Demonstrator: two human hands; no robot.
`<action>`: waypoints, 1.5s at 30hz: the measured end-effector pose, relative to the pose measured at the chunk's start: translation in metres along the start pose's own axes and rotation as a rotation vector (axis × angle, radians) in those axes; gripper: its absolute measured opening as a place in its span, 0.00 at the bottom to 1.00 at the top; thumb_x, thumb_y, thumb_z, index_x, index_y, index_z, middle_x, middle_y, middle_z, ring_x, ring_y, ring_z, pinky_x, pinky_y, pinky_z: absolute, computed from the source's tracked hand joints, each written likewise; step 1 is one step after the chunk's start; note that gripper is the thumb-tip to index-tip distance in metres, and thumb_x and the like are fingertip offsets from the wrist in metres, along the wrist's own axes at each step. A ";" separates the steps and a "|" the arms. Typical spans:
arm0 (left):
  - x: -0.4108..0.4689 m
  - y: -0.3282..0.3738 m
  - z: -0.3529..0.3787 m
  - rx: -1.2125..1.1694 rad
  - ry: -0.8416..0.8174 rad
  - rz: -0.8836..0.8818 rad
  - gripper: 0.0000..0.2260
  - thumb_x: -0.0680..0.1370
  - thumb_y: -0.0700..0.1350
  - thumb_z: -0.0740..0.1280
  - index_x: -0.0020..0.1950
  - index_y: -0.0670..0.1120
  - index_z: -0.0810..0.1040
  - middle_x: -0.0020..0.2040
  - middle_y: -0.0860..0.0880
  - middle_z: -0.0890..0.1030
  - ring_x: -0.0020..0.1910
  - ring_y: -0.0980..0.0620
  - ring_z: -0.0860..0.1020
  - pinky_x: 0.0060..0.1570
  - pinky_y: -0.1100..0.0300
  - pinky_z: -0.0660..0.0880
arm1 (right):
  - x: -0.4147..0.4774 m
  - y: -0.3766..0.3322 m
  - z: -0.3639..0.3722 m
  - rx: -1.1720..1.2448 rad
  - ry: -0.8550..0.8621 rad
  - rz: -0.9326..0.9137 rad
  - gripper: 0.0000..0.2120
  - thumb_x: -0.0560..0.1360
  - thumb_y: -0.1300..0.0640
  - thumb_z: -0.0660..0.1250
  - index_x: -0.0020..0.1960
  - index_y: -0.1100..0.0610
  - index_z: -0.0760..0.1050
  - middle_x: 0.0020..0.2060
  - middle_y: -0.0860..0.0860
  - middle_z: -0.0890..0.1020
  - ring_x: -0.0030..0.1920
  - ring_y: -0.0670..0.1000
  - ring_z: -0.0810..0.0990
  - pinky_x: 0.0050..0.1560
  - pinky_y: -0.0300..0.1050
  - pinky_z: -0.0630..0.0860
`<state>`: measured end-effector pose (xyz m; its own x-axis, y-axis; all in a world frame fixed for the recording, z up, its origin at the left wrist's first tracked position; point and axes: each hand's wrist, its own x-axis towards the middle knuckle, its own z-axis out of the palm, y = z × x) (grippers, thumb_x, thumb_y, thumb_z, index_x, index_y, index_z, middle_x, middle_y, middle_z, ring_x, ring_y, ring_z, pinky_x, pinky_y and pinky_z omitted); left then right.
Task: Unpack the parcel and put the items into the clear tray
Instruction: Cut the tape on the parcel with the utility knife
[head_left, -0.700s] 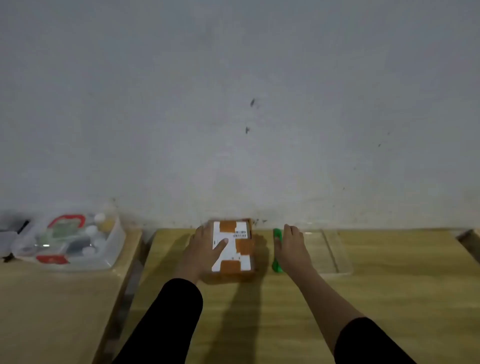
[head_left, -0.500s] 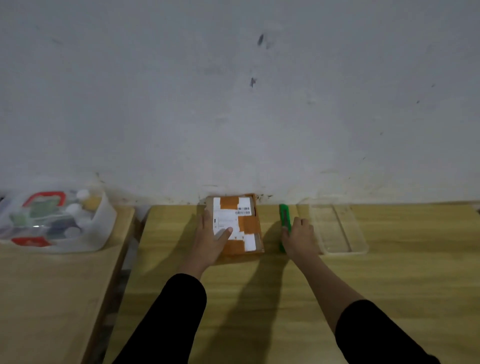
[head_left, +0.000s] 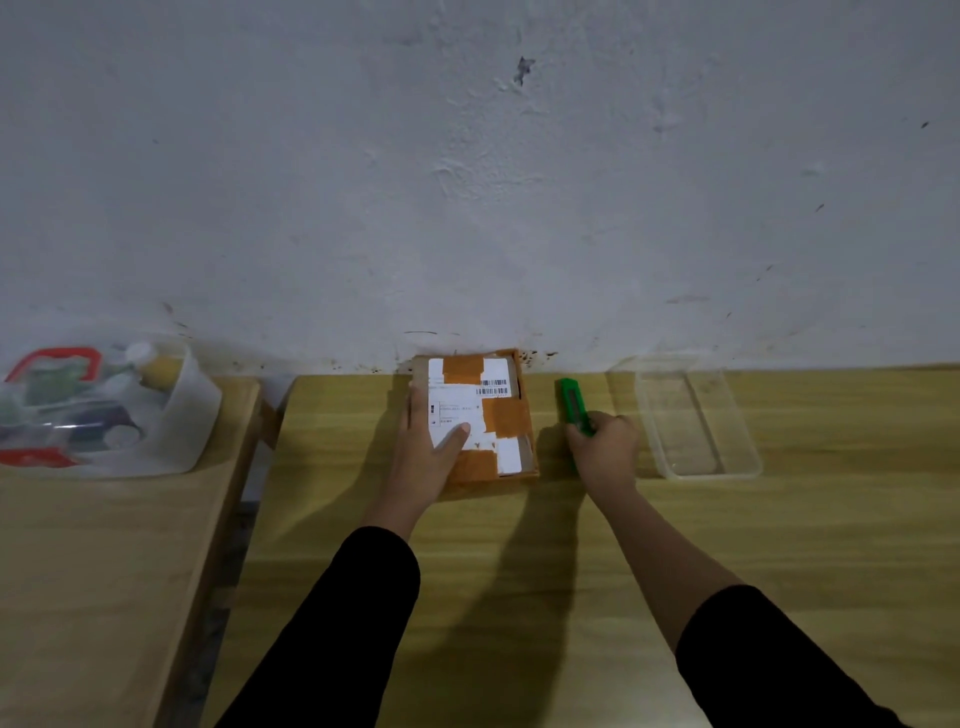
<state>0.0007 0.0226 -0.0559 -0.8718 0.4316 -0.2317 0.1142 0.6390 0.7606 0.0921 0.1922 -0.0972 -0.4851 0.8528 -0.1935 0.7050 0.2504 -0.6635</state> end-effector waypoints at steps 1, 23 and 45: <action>0.001 -0.001 0.001 -0.003 -0.005 -0.009 0.34 0.79 0.50 0.61 0.77 0.49 0.43 0.76 0.48 0.56 0.72 0.47 0.61 0.62 0.55 0.68 | -0.004 -0.004 -0.001 0.046 0.013 -0.006 0.11 0.73 0.57 0.66 0.52 0.61 0.79 0.45 0.62 0.80 0.35 0.55 0.77 0.30 0.41 0.70; 0.018 -0.040 0.004 -0.259 -0.096 0.016 0.32 0.75 0.58 0.61 0.71 0.68 0.44 0.76 0.51 0.60 0.71 0.46 0.65 0.62 0.42 0.72 | -0.030 -0.057 0.017 0.247 0.015 -0.186 0.17 0.78 0.55 0.61 0.64 0.60 0.72 0.57 0.56 0.74 0.55 0.51 0.74 0.49 0.41 0.73; -0.108 -0.044 0.030 -0.442 -0.211 -0.065 0.34 0.79 0.50 0.61 0.71 0.67 0.38 0.77 0.53 0.54 0.72 0.48 0.64 0.67 0.42 0.67 | -0.122 0.043 -0.031 0.582 -0.440 0.012 0.18 0.81 0.55 0.55 0.69 0.55 0.68 0.64 0.53 0.75 0.62 0.52 0.75 0.56 0.41 0.76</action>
<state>0.1047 -0.0328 -0.0824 -0.7500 0.5481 -0.3701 -0.1899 0.3576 0.9144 0.1983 0.1130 -0.0797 -0.7281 0.5604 -0.3947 0.3818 -0.1467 -0.9125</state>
